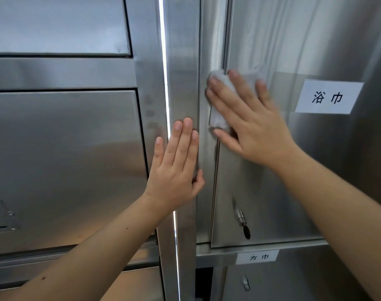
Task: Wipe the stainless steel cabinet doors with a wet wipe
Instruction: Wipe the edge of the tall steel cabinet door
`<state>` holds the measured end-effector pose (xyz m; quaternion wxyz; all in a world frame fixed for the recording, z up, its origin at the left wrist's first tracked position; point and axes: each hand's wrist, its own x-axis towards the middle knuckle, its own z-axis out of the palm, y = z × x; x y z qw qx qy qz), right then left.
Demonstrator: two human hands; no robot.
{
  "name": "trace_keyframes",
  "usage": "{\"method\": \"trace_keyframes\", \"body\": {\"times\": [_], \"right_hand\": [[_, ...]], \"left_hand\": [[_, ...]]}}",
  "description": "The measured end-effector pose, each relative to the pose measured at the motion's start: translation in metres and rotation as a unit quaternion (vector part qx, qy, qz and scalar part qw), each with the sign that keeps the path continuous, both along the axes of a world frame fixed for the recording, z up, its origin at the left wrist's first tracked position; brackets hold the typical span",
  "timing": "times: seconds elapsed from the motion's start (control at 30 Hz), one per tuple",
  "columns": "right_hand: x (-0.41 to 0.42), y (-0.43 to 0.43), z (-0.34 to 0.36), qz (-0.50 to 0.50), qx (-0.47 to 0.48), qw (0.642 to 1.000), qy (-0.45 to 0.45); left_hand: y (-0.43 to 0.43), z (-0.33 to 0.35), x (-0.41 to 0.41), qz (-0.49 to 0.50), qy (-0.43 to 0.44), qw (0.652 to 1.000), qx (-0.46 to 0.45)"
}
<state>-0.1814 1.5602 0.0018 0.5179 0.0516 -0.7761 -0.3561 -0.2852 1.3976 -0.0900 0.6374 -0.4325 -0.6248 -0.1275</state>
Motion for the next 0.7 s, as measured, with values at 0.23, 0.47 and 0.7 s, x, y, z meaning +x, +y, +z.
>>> {"method": "trace_keyframes", "body": {"times": [0.23, 0.47, 0.7], "right_hand": [[0.000, -0.010, -0.017, 0.008, -0.055, 0.998, -0.007], [0.008, -0.025, -0.074, 0.010, -0.141, 0.988, -0.066], [0.013, -0.042, -0.132, -0.018, -0.204, 0.975, -0.086]], "left_hand": [[-0.001, -0.003, -0.001, -0.001, -0.009, 1.000, -0.004], [-0.002, -0.014, 0.001, 0.000, -0.021, 1.000, 0.001], [-0.006, -0.026, 0.000, -0.004, -0.035, 0.999, -0.025]]}}
